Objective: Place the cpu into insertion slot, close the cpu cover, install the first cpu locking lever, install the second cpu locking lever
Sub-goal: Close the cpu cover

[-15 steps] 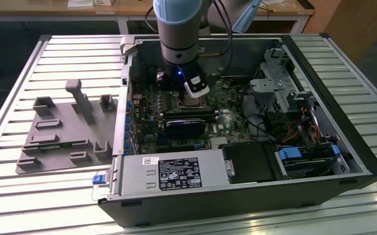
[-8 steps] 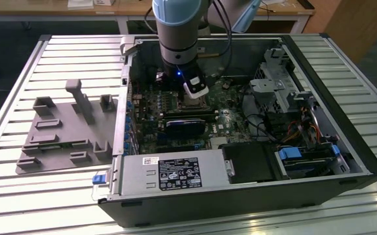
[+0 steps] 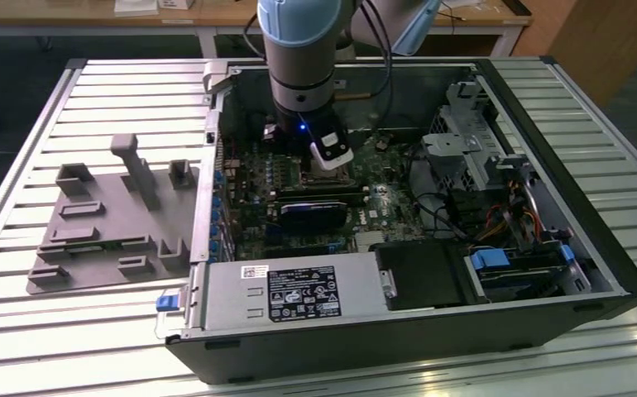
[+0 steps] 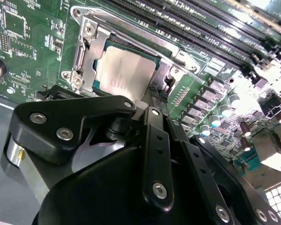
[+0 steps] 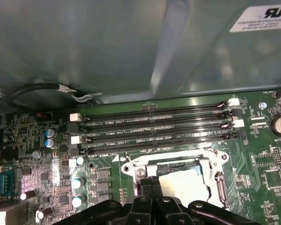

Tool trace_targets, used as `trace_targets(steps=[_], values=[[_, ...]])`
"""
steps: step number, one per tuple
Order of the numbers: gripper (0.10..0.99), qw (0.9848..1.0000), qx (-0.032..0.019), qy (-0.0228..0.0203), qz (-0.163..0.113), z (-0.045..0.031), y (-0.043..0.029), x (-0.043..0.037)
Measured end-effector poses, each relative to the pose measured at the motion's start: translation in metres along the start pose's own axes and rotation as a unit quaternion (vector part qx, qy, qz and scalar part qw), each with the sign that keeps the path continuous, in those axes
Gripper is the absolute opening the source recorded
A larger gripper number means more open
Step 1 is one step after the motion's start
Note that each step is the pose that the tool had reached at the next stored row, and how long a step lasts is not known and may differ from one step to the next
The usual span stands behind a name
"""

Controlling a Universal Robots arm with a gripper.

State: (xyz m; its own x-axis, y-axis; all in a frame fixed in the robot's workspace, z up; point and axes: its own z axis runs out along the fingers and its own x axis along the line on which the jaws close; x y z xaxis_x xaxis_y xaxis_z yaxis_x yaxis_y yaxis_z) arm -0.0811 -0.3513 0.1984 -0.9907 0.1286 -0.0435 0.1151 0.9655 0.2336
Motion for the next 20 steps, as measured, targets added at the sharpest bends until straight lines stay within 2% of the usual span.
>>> trace_targets(steps=[10, 20], values=[[0.102, 1.0000, -0.0002, 0.0000, 0.000, 0.0018, -0.0018, -0.0011], [0.102, 1.0000, -0.0009, -0.0003, 0.000, 0.0014, -0.0012, -0.0058]])
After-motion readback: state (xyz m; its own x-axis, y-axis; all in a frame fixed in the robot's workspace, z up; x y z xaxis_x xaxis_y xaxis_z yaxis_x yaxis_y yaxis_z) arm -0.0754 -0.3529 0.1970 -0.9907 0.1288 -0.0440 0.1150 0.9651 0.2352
